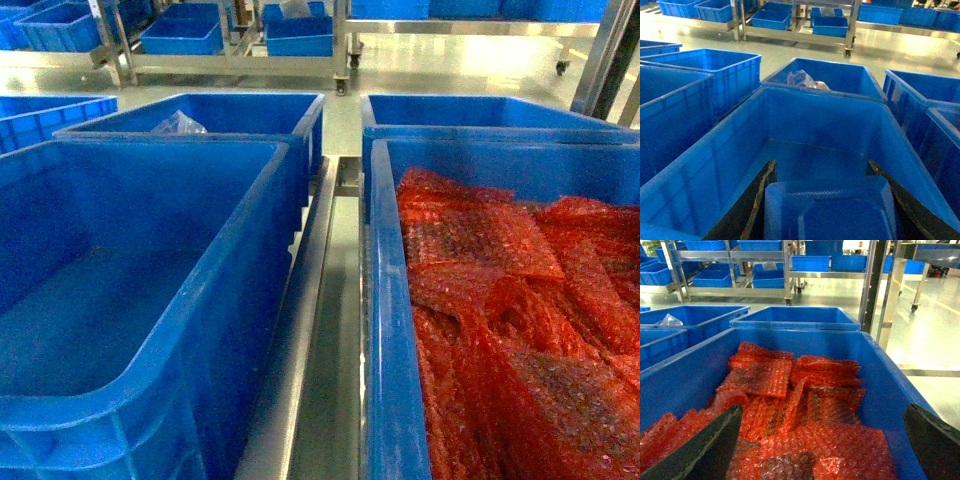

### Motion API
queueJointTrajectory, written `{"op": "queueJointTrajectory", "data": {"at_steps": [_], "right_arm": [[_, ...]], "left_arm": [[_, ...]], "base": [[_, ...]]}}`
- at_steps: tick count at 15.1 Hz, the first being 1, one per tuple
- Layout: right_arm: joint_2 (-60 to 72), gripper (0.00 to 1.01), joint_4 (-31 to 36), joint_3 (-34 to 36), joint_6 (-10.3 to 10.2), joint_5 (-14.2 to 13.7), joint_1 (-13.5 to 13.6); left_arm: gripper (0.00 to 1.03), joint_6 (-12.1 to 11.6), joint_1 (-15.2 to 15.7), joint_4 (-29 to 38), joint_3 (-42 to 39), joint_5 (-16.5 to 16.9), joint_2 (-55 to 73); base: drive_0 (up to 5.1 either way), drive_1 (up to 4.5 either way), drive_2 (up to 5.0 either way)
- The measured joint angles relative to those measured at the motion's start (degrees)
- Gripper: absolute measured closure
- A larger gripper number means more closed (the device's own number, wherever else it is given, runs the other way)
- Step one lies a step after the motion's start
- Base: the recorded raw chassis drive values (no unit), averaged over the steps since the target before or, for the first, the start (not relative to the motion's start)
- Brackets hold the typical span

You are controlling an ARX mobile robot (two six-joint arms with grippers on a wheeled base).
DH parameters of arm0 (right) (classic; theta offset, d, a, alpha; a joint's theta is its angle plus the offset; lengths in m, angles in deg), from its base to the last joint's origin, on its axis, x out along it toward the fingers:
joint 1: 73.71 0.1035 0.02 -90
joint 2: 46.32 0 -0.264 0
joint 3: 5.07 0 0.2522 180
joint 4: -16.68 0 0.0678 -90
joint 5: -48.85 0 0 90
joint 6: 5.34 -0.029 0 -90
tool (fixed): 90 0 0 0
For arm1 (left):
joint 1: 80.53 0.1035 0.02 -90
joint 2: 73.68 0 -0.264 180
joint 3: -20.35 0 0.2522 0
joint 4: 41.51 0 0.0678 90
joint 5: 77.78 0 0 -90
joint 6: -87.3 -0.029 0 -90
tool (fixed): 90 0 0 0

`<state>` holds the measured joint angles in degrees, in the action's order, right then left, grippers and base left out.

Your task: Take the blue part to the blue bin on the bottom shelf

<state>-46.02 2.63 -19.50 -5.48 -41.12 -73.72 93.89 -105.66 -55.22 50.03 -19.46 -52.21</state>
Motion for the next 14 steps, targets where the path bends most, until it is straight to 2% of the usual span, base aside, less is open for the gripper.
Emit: {"op": "queueJointTrajectory", "data": {"at_steps": [14], "right_arm": [[0.00,0.03,0.00,0.00,0.00,0.00,0.00]], "left_arm": [[0.59,0.00,0.00,0.00,0.00,0.00,0.00]], "base": [[0.0,0.00,0.0]]}}
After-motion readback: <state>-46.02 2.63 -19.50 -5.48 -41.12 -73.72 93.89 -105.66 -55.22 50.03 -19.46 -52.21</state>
